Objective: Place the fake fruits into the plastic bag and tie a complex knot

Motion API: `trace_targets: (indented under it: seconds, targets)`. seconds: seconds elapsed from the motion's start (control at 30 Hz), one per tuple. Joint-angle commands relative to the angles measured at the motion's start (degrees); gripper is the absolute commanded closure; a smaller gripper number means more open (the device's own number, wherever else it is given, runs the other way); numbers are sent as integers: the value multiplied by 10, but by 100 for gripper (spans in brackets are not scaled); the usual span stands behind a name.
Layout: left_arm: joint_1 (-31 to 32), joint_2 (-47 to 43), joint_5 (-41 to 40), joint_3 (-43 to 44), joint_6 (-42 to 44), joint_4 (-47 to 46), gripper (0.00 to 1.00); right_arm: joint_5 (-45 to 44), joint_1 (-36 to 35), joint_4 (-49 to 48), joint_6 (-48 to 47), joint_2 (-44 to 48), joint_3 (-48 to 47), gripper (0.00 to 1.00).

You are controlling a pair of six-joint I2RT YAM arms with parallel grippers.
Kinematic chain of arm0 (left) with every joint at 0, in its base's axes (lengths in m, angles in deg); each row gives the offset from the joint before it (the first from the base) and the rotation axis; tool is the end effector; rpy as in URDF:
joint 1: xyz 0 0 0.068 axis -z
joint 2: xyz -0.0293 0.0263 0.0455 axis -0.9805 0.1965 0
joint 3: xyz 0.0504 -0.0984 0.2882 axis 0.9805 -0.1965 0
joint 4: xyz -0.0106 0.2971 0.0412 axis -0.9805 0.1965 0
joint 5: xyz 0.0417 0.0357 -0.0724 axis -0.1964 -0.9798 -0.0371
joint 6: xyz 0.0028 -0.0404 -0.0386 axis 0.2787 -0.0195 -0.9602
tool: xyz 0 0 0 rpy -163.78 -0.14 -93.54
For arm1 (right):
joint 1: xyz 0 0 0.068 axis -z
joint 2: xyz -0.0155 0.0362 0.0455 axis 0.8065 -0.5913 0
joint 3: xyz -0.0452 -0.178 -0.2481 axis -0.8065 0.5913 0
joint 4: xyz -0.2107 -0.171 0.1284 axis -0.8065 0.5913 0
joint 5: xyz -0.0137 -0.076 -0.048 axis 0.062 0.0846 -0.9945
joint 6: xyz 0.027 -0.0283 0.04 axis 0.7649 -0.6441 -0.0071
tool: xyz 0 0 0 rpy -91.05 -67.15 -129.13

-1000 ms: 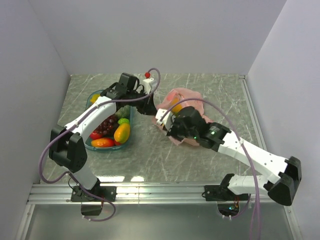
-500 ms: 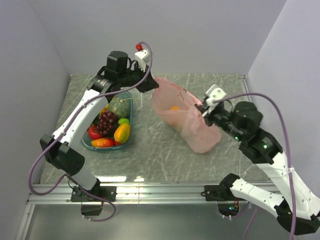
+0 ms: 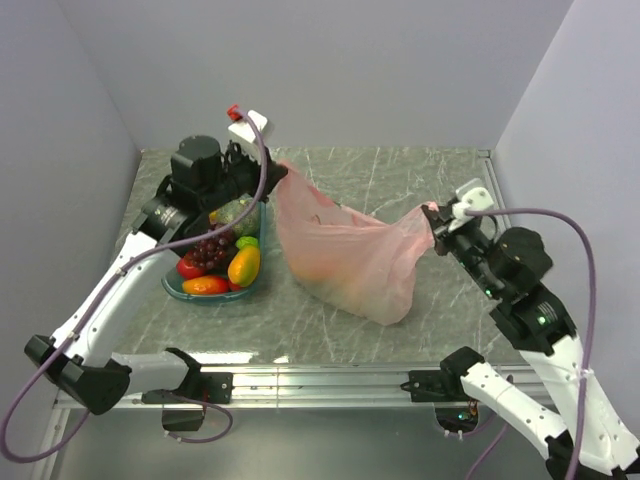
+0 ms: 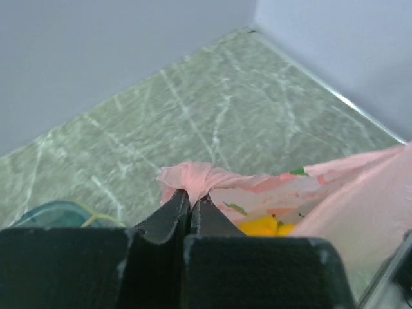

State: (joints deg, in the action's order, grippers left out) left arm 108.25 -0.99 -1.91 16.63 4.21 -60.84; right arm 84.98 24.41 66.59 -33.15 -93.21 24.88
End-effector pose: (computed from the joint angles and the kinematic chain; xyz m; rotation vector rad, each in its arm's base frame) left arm 0.2576 -0.1571 0.5088 0.5733 1.6785 -0.6408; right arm 0.1148 0.0637 0.4711 -0.5865 1.4344 0.1646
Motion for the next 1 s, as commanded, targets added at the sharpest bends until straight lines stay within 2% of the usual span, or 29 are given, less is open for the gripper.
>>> trace_targets:
  seconds: [0.0, 0.17, 0.27, 0.37, 0.47, 0.5, 0.6, 0.73, 0.87, 0.97]
  targets:
    - [21, -28, -125, -67, 1, -38, 100, 6, 14, -73, 9, -34, 15, 100]
    - [49, -37, -133, -152, -17, -32, 100, 104, 46, -116, 42, -102, 28, 100]
    - [45, -35, -87, -158, -17, -10, 96, 177, 49, -96, 55, -132, -11, 100]
    - [32, -58, -4, -150, -6, -27, 72, 241, 53, -79, 59, -135, -34, 100]
    - [22, -60, 71, -100, 15, -15, 55, 296, 53, -63, 62, -128, -46, 100]
    - [21, -51, 89, -61, 22, -6, 44, 315, 53, -60, 64, -123, -48, 100]
    - [21, -28, 163, -2, 72, 17, 32, 337, 52, -51, 56, -114, -47, 100]
    - [23, 3, 262, 34, 122, 18, 30, 369, 53, -19, 31, -113, -52, 97]
    - [45, 50, 372, 88, 180, 46, 40, 417, 52, 29, -20, -120, -63, 99]
    - [72, 67, 387, 101, 196, 48, 48, 432, 51, 56, -36, -132, -76, 99]
